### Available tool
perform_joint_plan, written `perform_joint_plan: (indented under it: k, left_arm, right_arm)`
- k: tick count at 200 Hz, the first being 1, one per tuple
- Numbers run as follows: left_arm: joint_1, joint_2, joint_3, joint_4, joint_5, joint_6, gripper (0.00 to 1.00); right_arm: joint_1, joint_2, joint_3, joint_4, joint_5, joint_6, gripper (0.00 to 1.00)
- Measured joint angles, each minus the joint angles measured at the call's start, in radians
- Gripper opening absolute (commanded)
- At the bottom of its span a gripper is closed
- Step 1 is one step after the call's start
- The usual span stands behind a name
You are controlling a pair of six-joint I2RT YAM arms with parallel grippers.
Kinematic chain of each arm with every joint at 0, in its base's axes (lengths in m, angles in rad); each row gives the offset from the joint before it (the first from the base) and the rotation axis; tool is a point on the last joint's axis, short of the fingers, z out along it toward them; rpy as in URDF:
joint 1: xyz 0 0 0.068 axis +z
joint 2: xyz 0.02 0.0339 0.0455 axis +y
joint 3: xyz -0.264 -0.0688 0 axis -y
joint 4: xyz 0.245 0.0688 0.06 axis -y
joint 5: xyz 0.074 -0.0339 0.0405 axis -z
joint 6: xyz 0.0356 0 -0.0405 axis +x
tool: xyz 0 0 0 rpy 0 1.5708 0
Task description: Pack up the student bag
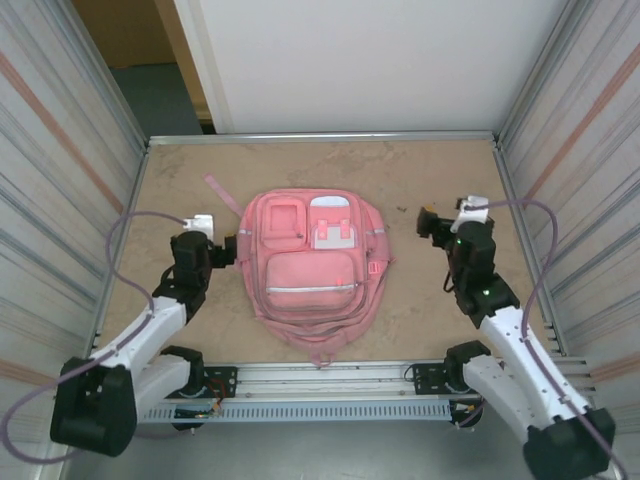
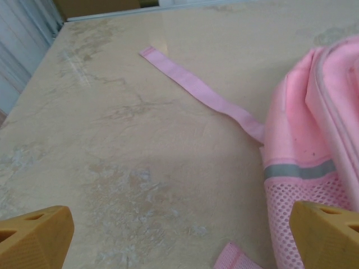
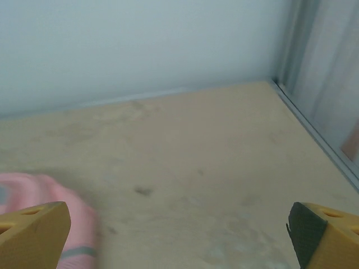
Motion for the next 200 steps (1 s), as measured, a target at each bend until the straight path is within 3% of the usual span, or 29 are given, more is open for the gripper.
perform_joint_plan:
  k: [30, 43, 76, 108, 143, 177, 200]
  left_arm:
    - [0.020, 0.135, -0.067, 0.241, 0.071, 0.143, 0.99]
    - [0.039, 0.190, -0.113, 0.344, 0.103, 0.177, 0.99]
    - [0.090, 0.246, -0.085, 0.365, 0.230, 0.223, 0.99]
    - [0.102, 0.283, 0.003, 0.352, 0.324, 0.247, 0.99]
    - [0.114, 0.292, -0.051, 0.481, 0.375, 0.215, 0.99]
    - [0.168, 0.438, -0.073, 0.619, 0.407, 0.174, 0.99]
    - [0.192, 0.488, -0.042, 0.587, 0.412, 0.140, 0.99]
  right_arm:
    - [-0.171, 0.068, -0.172, 0.108, -0.158, -0.040, 0.99]
    - [-0.188, 0.103, -0.226, 0.184, -0.173, -0.040, 0.99]
    - [-0.190, 0.225, -0.349, 0.414, -0.187, -0.063, 0.99]
    - [-0.201, 0.427, -0.333, 0.643, -0.189, -0.085, 0.99]
    - [-0.215, 0.732, -0.269, 0.896, -0.185, -0.079, 0.99]
    - [-0.216, 0.795, -0.180, 0.884, -0.174, -0.065, 0.99]
    - [-0.213, 0.795, -0.117, 0.841, -0.179, -0.068, 0.99]
